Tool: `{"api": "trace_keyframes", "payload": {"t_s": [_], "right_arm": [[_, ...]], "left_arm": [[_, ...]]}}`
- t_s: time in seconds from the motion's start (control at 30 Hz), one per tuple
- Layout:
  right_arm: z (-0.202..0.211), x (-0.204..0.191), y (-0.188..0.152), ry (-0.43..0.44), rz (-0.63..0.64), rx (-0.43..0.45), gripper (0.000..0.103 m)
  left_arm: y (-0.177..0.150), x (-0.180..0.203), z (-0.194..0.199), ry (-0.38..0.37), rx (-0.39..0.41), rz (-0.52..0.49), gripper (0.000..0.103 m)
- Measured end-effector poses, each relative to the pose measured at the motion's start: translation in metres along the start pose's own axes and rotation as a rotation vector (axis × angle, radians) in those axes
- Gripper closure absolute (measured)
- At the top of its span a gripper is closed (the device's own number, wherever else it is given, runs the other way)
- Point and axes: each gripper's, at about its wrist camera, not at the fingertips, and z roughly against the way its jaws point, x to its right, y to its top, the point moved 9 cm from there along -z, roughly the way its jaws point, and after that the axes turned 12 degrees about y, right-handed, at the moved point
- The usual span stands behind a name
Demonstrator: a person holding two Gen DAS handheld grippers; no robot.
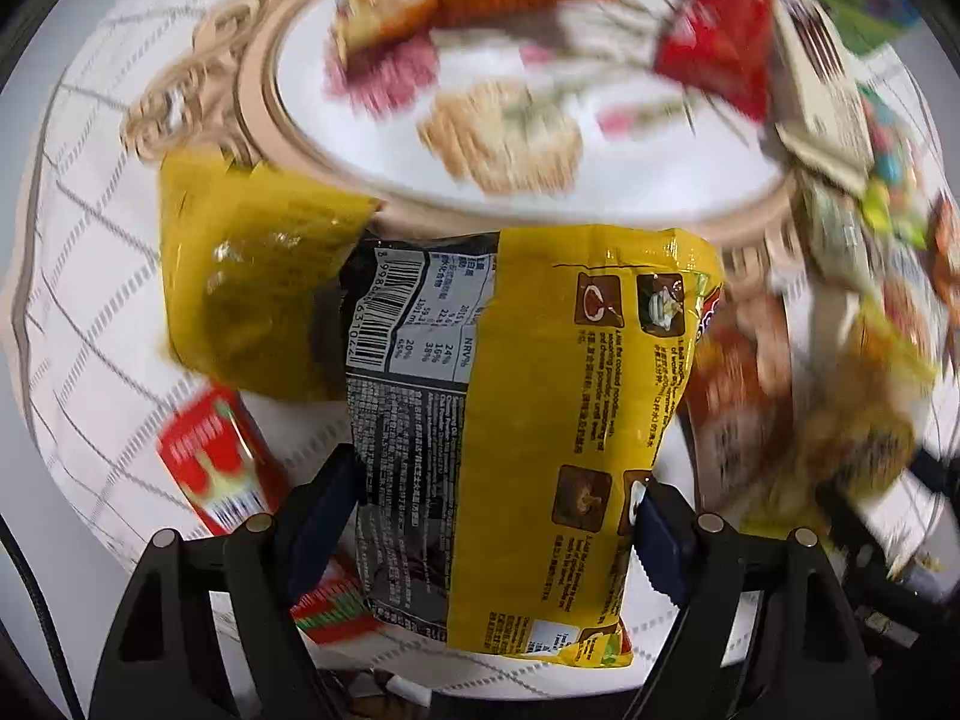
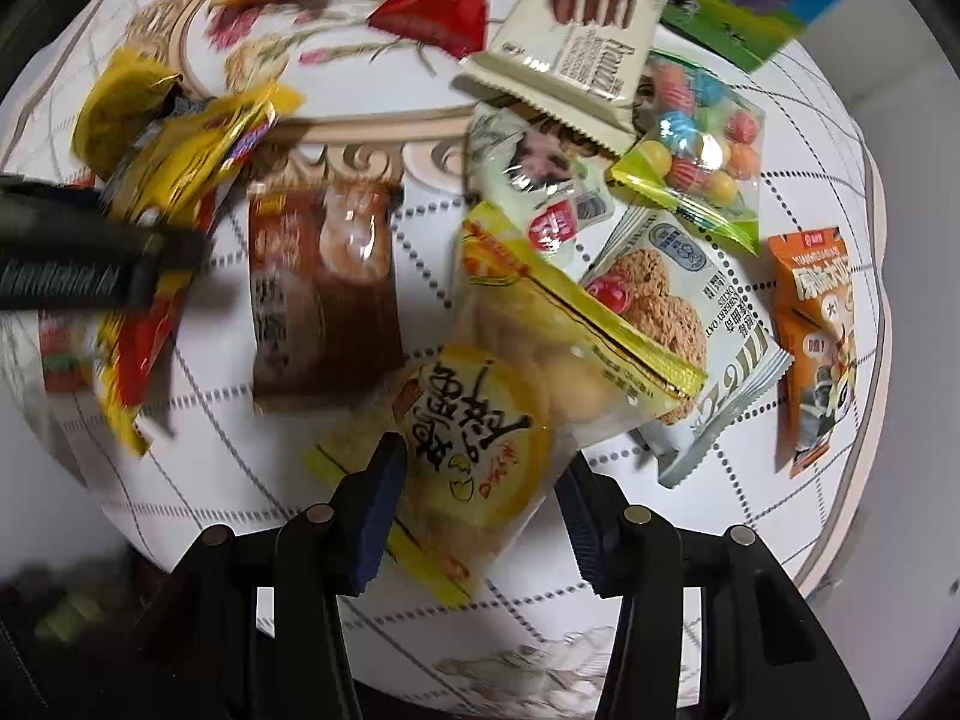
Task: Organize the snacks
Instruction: 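Grasp the yellow-black noodle bag with the left tool while the right tool grasps the yellow cookie bag, then carry both bags into the cardboard box and open both tools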
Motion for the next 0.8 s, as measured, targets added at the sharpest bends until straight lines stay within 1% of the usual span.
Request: {"api": "trace_keyframes", "payload": {"t_s": [0.03,0.07,0.1,0.13,0.2,0.23,0.27,0.33,0.37,0.4,0.43,0.47,0.5,0.53,0.57,0.6,0.67,0.7,0.77,0.8], "right_arm": [[0.003,0.005,0.000,0.021,-0.014,0.008,0.032],[0.006,0.010,-0.001,0.047,-0.037,0.017,0.025],[0.009,0.019,-0.001,0.093,-0.096,0.030,0.018],[0.011,0.028,-0.002,0.119,-0.140,0.039,0.018],[0.014,0.047,-0.006,0.181,-0.274,0.059,0.018],[0.014,0.057,-0.009,0.201,-0.353,0.063,0.018],[0.014,0.066,-0.012,0.220,-0.422,0.066,0.018],[0.014,0.084,-0.016,0.295,-0.581,0.103,0.018],[0.015,0.091,-0.016,0.303,-0.616,0.116,0.018],[0.017,0.095,-0.015,0.302,-0.636,0.132,0.018],[0.019,0.100,-0.011,0.286,-0.633,0.150,0.021],[0.022,0.101,-0.007,0.251,-0.608,0.160,0.025],[0.022,0.100,-0.004,0.230,-0.582,0.171,0.036],[0.023,0.098,-0.001,0.219,-0.553,0.186,0.049],[0.026,0.097,0.002,0.219,-0.533,0.196,0.050],[0.030,0.099,0.002,0.184,-0.517,0.191,0.052],[0.040,0.104,0.001,0.171,-0.475,0.199,0.058],[0.045,0.105,0.000,0.182,-0.458,0.204,0.062],[0.052,0.099,-0.006,0.199,-0.436,0.206,0.064],[0.059,0.104,-0.010,0.213,-0.422,0.209,0.065]], "left_arm": [[0.001,-0.003,-0.008,0.006,0.003,-0.001,0.020],[0.007,-0.004,-0.012,0.012,0.006,-0.004,0.020],[0.006,-0.005,-0.017,0.008,0.005,0.000,0.019],[0.002,-0.008,-0.025,-0.003,0.003,0.008,0.019],[0.011,-0.015,-0.041,-0.019,-0.004,0.026,0.019],[0.011,0.004,-0.051,-0.028,-0.003,0.039,0.019],[0.013,0.006,-0.057,-0.036,-0.004,0.051,0.018],[0.015,-0.011,-0.072,-0.047,-0.001,0.072,0.019],[0.015,-0.017,-0.066,-0.046,0.002,0.080,0.019],[0.005,-0.033,-0.052,-0.043,0.006,0.085,0.021],[0.003,-0.035,-0.050,-0.032,0.012,0.091,0.021],[0.001,-0.036,-0.048,-0.025,0.018,0.096,0.022],[0.003,-0.042,-0.051,-0.014,0.026,0.101,0.022],[0.011,-0.043,-0.047,-0.003,0.032,0.103,0.023],[0.016,-0.046,-0.044,0.007,0.042,0.105,0.024],[0.017,-0.051,-0.045,0.011,0.051,0.105,0.024],[0.015,-0.057,-0.043,0.016,0.071,0.103,0.024],[0.015,-0.062,-0.043,0.013,0.079,0.100,0.024],[0.005,-0.064,-0.038,0.005,0.091,0.093,0.024],[0.005,-0.064,-0.032,0.002,0.098,0.089,0.024]]}}
